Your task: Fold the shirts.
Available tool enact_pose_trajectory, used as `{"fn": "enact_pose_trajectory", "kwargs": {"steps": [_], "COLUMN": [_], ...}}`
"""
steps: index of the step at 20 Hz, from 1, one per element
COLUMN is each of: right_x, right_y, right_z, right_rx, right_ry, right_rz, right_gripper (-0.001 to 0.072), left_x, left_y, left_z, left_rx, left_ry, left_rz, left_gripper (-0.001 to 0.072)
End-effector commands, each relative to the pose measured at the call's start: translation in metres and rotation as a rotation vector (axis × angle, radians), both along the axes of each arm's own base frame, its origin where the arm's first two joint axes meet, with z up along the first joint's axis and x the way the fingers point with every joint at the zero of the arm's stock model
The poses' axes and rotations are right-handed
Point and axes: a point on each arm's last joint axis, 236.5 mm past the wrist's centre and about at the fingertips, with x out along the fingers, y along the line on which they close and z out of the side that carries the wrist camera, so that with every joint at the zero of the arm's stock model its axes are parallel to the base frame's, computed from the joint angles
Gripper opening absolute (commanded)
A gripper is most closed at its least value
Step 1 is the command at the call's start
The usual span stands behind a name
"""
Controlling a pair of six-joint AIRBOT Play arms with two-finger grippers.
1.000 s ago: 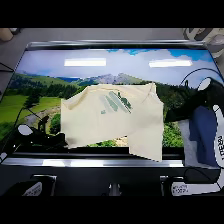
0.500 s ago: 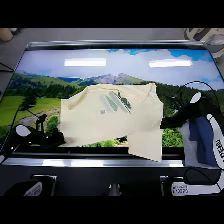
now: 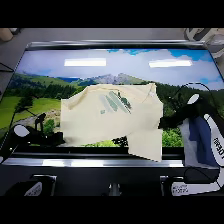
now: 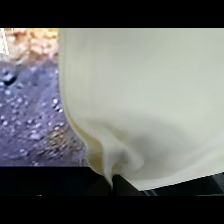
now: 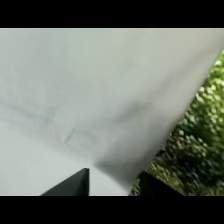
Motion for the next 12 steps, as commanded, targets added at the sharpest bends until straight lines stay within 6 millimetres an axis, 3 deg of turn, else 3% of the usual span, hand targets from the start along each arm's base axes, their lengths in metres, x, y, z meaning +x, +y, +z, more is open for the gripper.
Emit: {"fn": "enact_pose_trajectory", "kwargs": {"steps": [1,3,4,5,7,8,9,10,11,12], "right_x": [0.000,0.010,0.020,0.034,0.073,0.092,0.103,0.100,0.078,0.036], "right_y": [0.009,0.009,0.007,0.005,-0.004,-0.010,-0.016,-0.021,-0.023,-0.021], "right_z": [-0.002,0.012,0.030,0.055,0.140,0.206,0.289,0.375,0.465,0.552], "right_rx": [-0.004,-0.006,-0.016,-0.030,-0.098,-0.154,-0.222,-0.291,-0.371,-0.464], "right_ry": [0.004,-0.053,-0.113,-0.202,-0.484,-0.676,-0.906,-1.140,-1.382,-1.627], "right_rz": [0.007,0.026,0.038,0.059,0.092,0.092,0.071,0.044,0.029,0.024], "right_gripper": [0.0022,0.0022,0.0022,0.0022,0.0022,0.0022,0.0022,0.0022,0.0022,0.0022], "left_x": [0.007,0.027,0.045,0.067,0.118,0.139,0.151,0.150,0.135,0.104], "left_y": [0.001,0.003,0.006,0.010,0.017,0.022,0.024,0.025,0.024,0.024], "left_z": [0.006,0.023,0.042,0.067,0.154,0.219,0.290,0.378,0.462,0.550], "left_rx": [0.002,0.008,0.012,0.020,0.047,0.069,0.088,0.110,0.131,0.153], "left_ry": [-0.022,-0.081,-0.138,-0.216,-0.456,-0.619,-0.787,-0.992,-1.196,-1.421], "left_rz": [0.001,-0.004,0.000,0.005,0.012,0.016,0.019,0.026,0.037,0.058], "left_gripper": [0.0025,0.0024,0.0025,0.0024,0.0024,0.0023,0.0024,0.0024,0.0024,0.0024]}}
